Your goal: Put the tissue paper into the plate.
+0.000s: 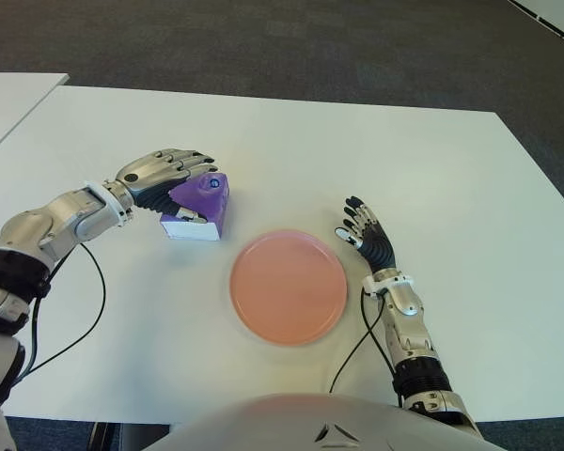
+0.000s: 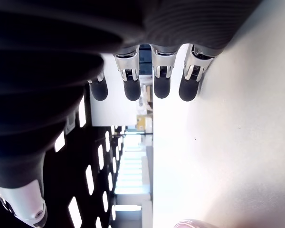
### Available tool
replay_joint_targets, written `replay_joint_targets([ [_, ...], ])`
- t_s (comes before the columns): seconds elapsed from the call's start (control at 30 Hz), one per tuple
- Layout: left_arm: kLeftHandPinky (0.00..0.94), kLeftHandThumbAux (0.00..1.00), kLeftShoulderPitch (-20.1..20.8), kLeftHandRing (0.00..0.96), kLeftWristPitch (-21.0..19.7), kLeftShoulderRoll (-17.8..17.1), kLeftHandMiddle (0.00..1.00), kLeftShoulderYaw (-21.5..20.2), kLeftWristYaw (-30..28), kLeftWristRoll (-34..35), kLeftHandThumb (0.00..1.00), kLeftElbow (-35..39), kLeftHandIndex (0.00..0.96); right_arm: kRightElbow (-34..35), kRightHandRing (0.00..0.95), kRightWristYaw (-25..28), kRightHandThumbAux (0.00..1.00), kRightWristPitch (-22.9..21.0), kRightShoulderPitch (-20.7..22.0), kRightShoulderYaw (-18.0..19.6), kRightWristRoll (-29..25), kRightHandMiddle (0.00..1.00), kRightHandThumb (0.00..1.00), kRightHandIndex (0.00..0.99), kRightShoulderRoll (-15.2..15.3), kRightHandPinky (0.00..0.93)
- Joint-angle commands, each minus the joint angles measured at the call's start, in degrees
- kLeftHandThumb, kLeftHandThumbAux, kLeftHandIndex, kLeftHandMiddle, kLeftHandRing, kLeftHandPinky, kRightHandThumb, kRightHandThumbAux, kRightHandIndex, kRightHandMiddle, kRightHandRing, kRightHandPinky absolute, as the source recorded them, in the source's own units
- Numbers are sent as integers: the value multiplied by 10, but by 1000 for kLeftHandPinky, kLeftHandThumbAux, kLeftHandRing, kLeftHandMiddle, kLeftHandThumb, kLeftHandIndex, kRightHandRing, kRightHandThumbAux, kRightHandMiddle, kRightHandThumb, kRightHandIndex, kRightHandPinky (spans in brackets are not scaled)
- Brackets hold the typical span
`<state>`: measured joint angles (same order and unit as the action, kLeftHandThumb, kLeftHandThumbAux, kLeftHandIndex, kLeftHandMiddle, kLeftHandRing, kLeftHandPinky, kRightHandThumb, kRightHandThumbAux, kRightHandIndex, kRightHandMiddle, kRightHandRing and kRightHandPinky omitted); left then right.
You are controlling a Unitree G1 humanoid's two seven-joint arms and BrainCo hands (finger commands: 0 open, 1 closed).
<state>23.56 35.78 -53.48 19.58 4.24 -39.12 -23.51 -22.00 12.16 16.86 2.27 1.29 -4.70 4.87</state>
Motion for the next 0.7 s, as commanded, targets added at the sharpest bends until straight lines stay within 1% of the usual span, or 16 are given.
replay_joint_targets([
  [0.03,0,245,-43,0,-6,-9,0,-37,-35,37,166,49,0,-33,16,3,698,-63,-47,-8,3,53,0,10,-2,0],
  [0.33,0,244,-72,0,-14,8,0,-78,-55,56,187,79,0,-23,18,1,690,-67,-51,-12,7,56,0,12,-1,0],
  [0.57,0,239,-88,0,-22,15,0,-93,-70,63,179,90,0,-23,19,5,689,-66,-52,-12,3,63,0,19,-2,0],
  [0.7,0,234,-94,0,-23,21,0,-94,-74,56,178,88,0,-21,18,5,689,-68,-53,-13,5,64,0,18,-1,0],
])
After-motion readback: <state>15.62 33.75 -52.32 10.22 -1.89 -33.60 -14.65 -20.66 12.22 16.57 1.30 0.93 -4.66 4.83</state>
